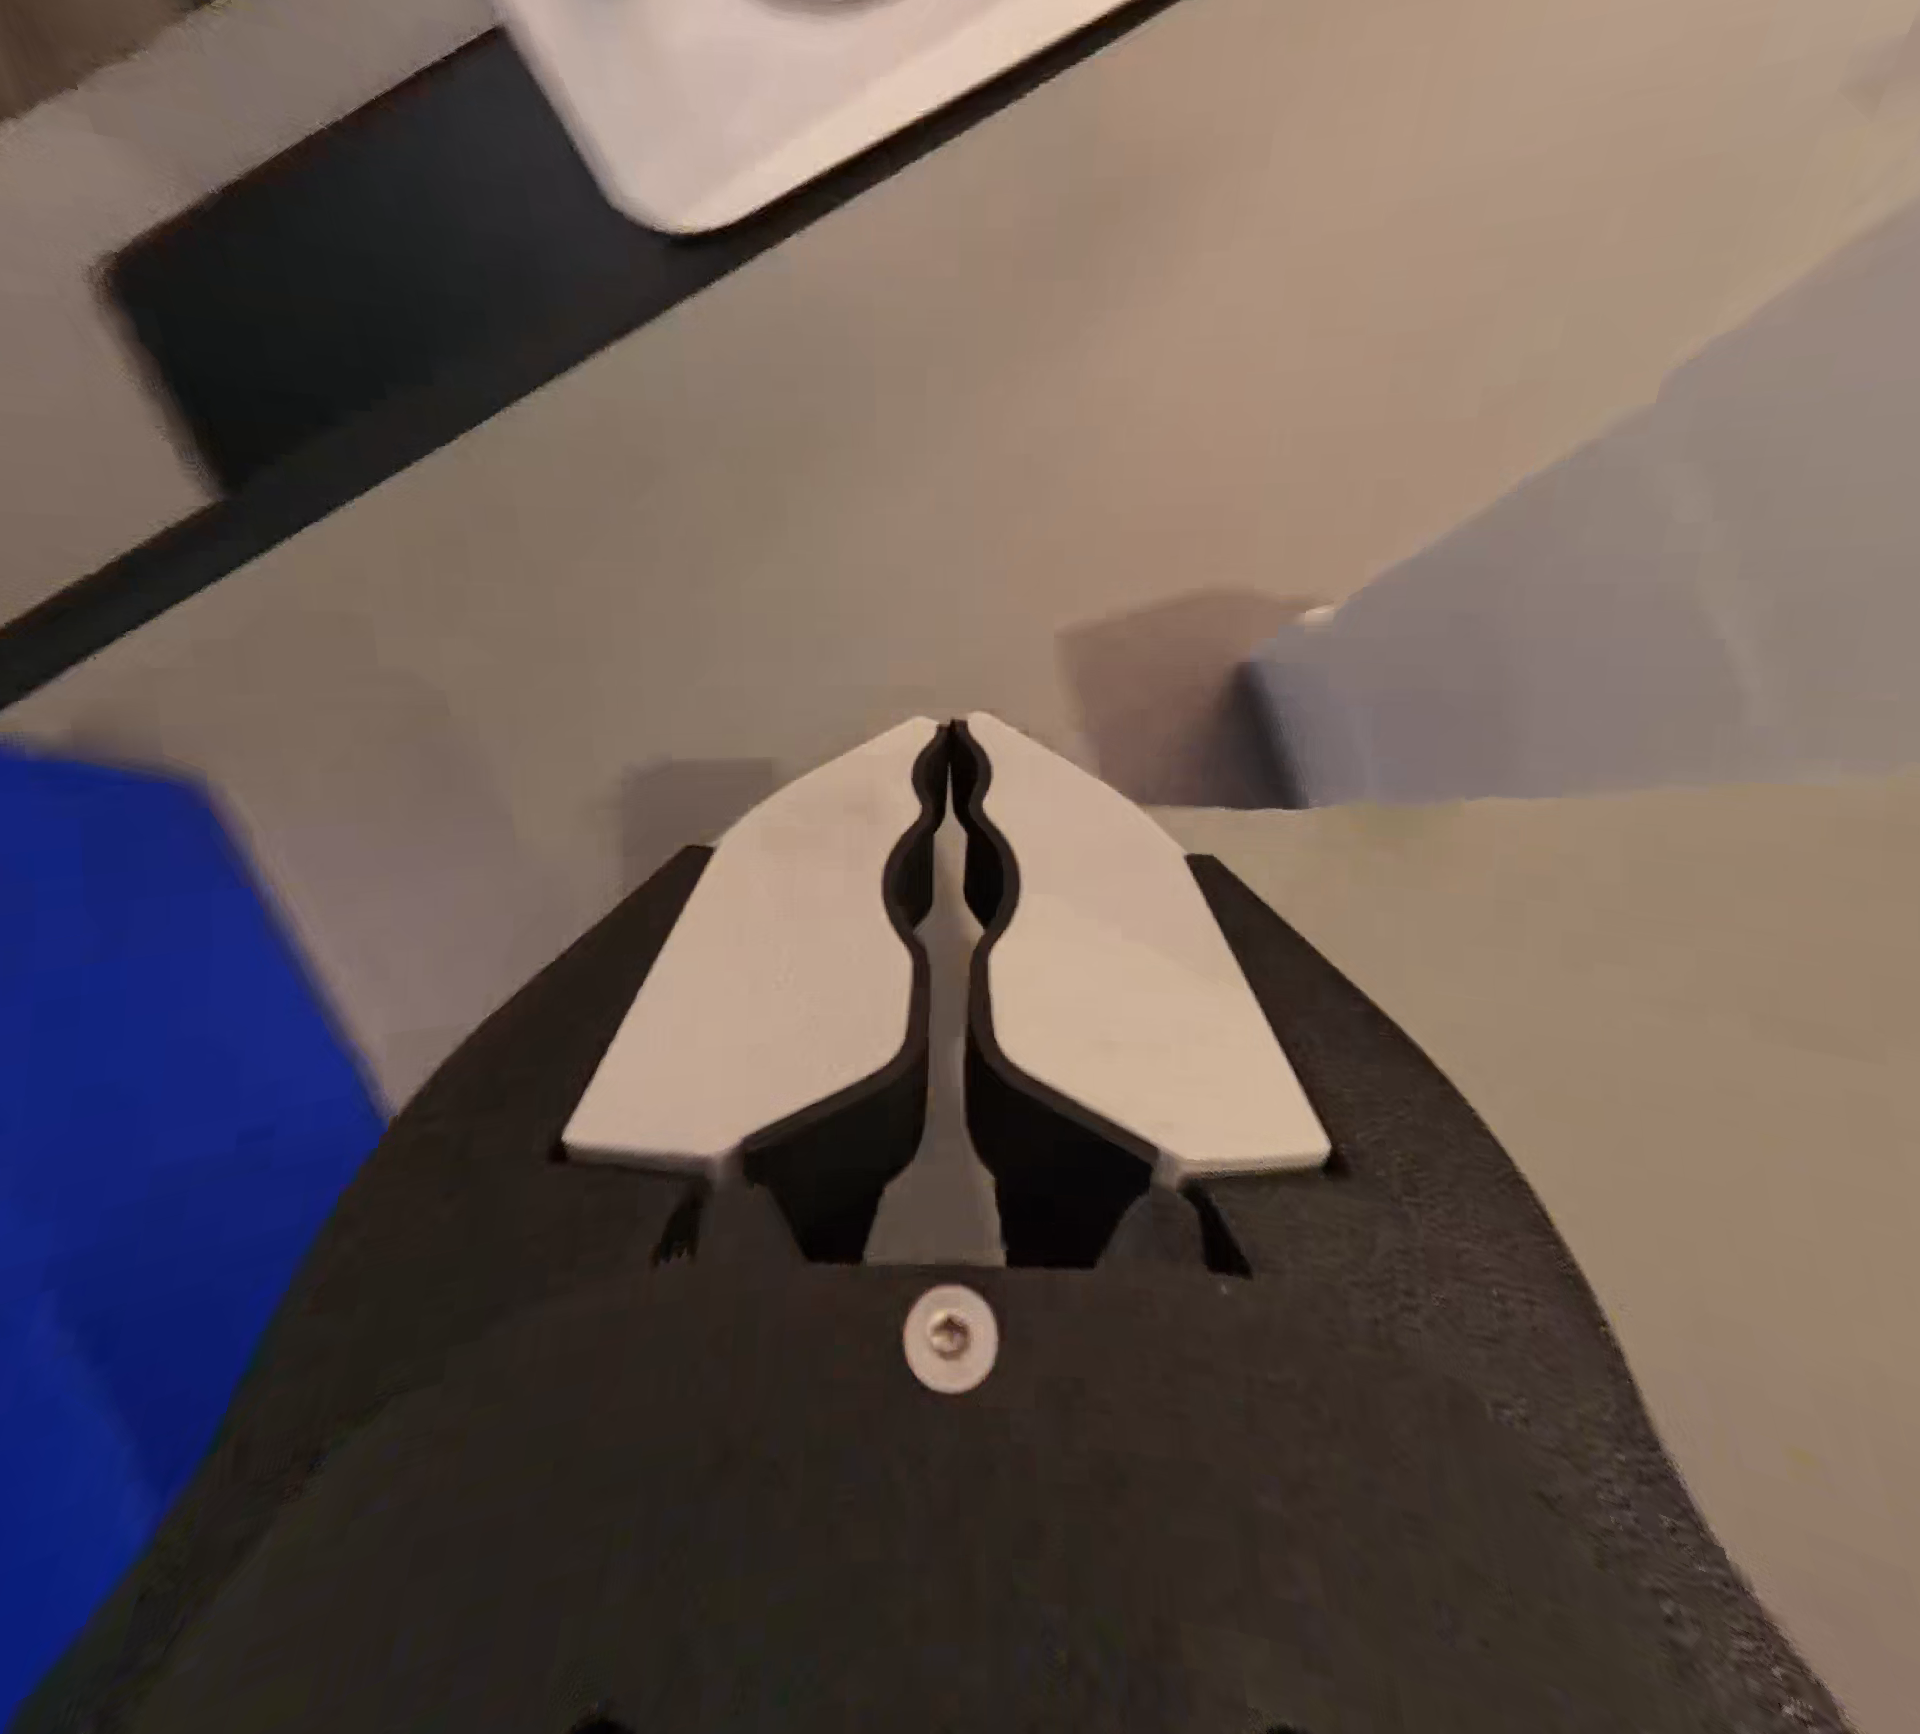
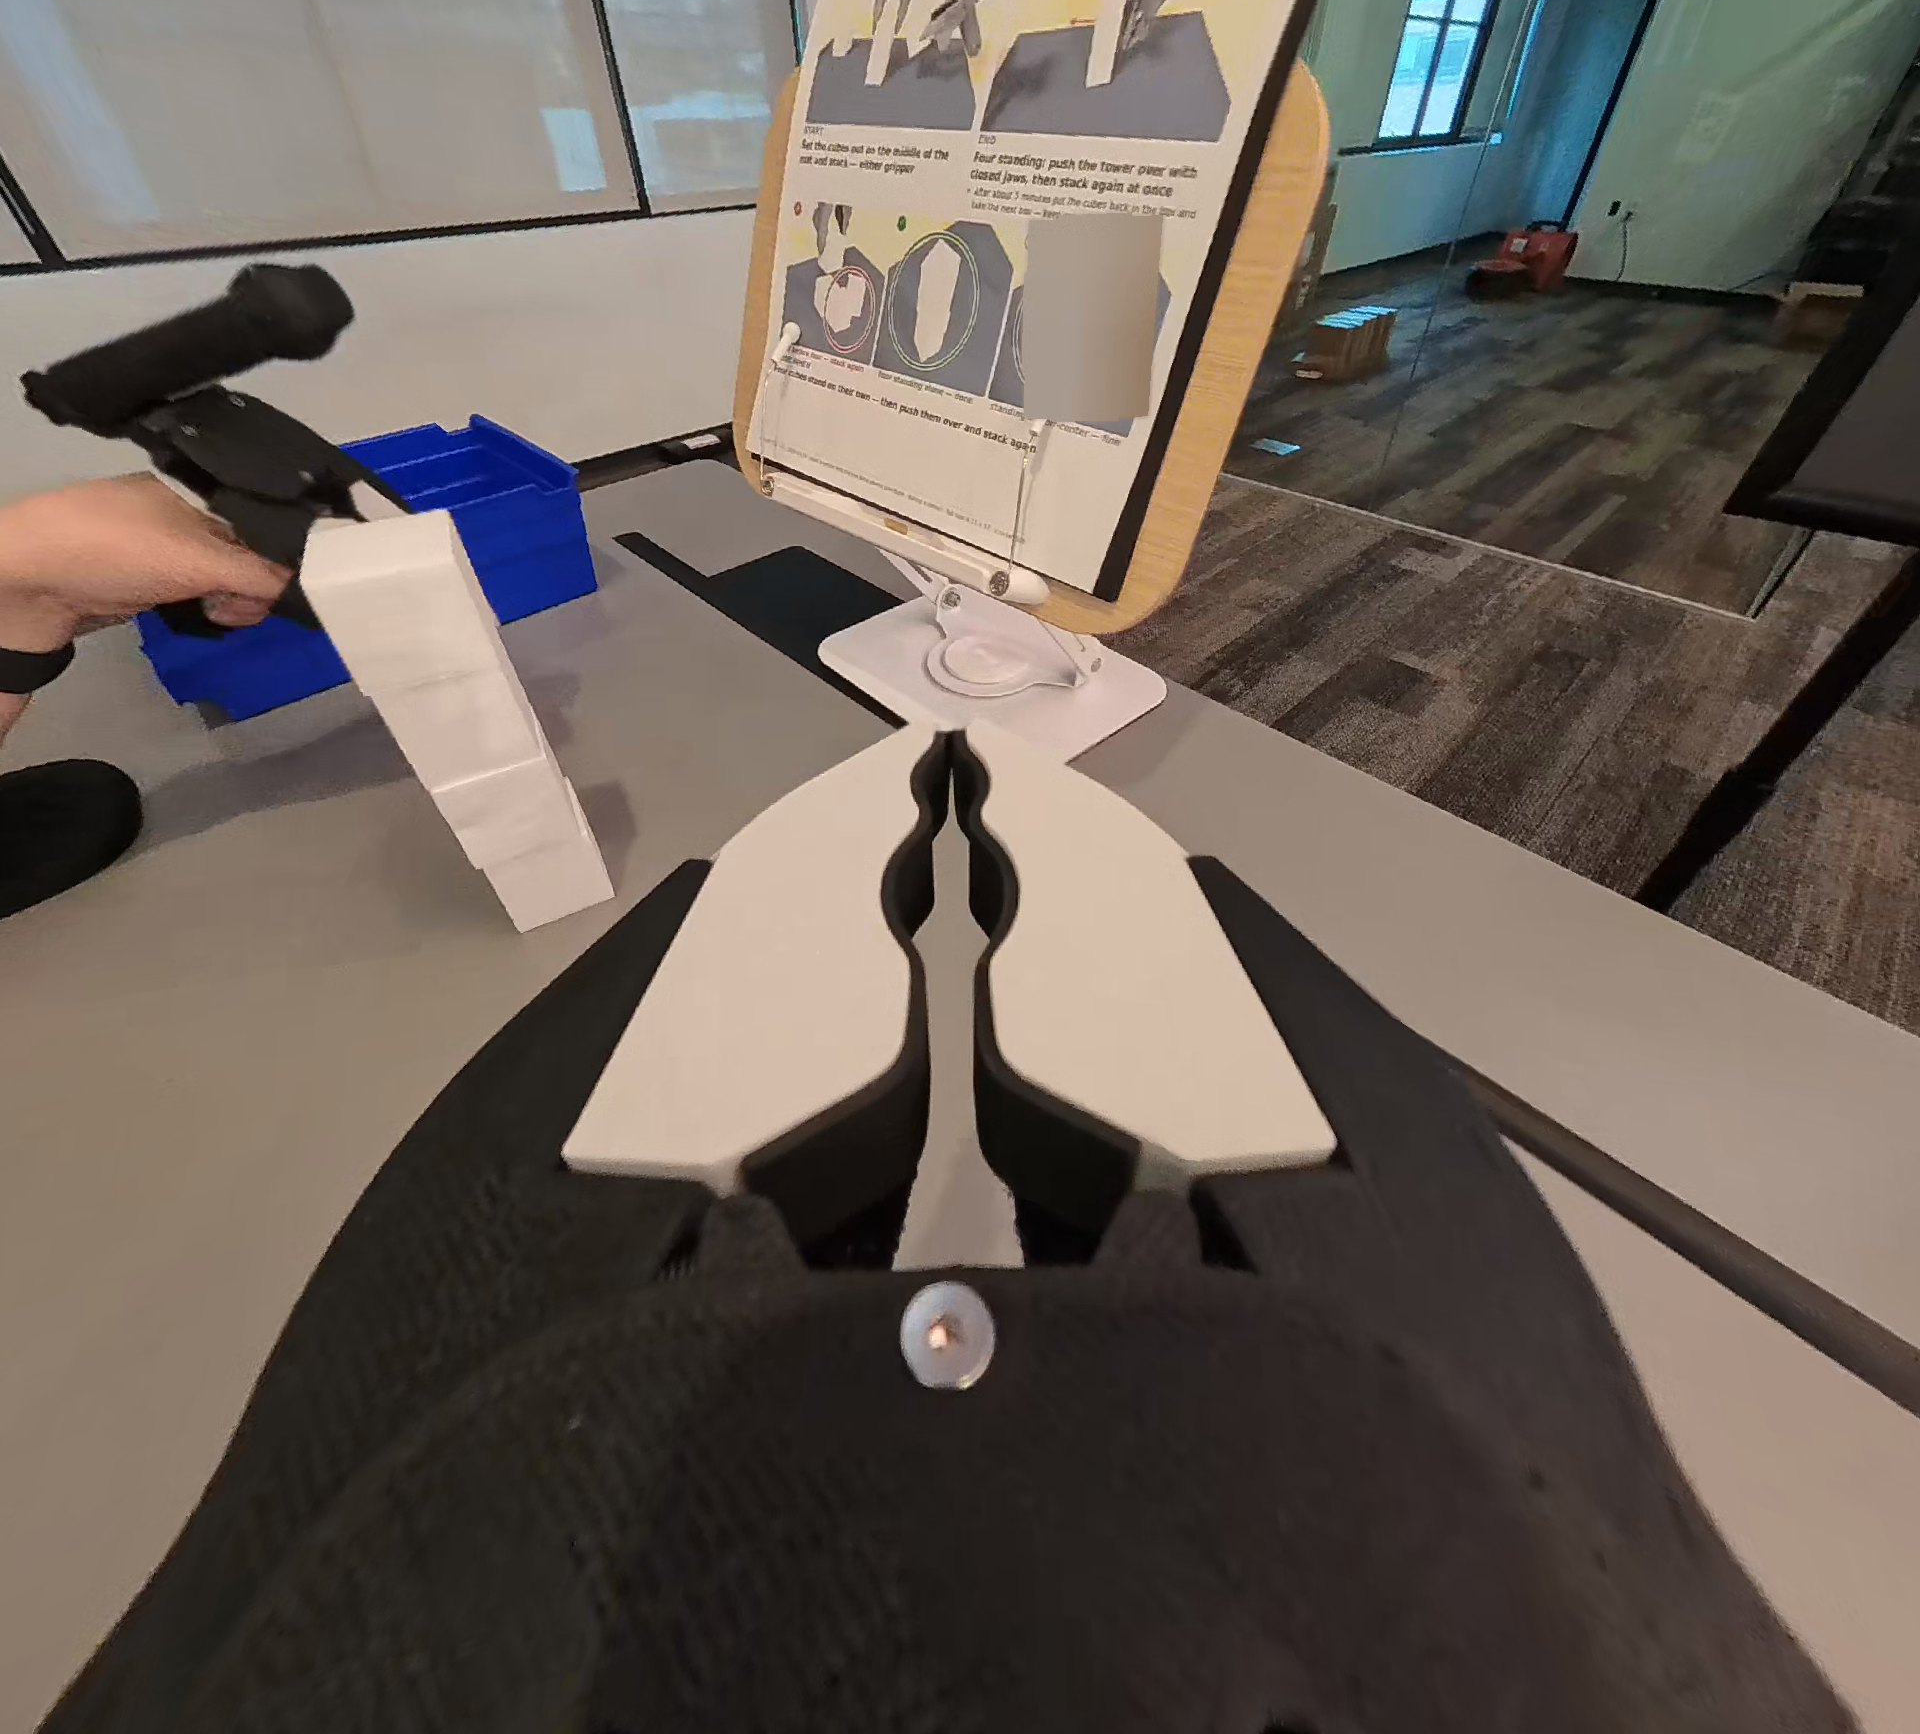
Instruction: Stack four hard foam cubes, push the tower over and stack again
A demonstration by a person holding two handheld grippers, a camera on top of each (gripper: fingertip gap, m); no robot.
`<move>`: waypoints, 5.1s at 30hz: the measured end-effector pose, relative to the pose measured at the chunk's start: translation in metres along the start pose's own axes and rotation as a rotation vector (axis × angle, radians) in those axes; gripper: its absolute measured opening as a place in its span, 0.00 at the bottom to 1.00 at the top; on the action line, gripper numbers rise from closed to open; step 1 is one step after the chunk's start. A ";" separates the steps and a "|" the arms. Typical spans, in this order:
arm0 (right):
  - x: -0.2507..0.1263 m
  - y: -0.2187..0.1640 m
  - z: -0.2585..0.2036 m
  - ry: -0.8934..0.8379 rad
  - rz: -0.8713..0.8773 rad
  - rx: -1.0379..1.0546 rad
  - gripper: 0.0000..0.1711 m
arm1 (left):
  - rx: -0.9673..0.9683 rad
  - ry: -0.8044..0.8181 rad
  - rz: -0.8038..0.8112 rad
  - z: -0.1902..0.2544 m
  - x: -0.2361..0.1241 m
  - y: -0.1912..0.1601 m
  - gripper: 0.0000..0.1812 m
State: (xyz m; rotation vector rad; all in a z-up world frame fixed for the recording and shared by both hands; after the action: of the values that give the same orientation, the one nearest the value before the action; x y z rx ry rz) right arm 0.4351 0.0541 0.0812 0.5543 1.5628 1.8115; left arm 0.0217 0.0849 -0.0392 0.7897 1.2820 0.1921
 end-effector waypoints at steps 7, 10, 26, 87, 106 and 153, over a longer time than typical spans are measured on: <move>-0.013 -0.014 0.012 -0.038 -0.091 0.017 0.00 | -0.219 -0.060 -0.061 -0.004 0.022 -0.009 0.00; -0.008 -0.014 0.007 0.008 -0.093 0.036 0.01 | -0.176 -0.065 -0.067 0.020 0.032 -0.007 0.00; -0.018 -0.029 0.012 -0.012 -0.200 0.025 0.03 | 0.152 -0.194 0.161 0.143 0.032 0.020 0.00; -0.011 -0.032 -0.137 0.232 -0.323 -0.113 0.34 | 0.713 -0.804 0.210 0.234 0.037 0.004 0.52; 0.081 -0.056 -0.161 0.513 -0.513 -0.194 0.35 | 0.639 -0.774 0.273 0.153 -0.025 0.027 0.54; 0.064 -0.008 -0.144 0.486 -0.401 -0.060 0.33 | 0.592 -0.789 0.260 0.135 -0.026 0.029 0.54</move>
State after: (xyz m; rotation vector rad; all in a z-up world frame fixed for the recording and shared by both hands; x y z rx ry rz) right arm 0.2929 0.0015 0.0392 -0.2426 1.7646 1.7419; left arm 0.1438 0.0353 0.0082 1.3666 0.4681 -0.2933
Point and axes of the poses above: each gripper's, where its closed fingertips meet, x out along the fingers, y out of its top, z = x × y across the jaws, the point moved 3 cm from there along -x, back along the fingers, and after that the axes turned 12 degrees about -x, right-handed, at the moved point
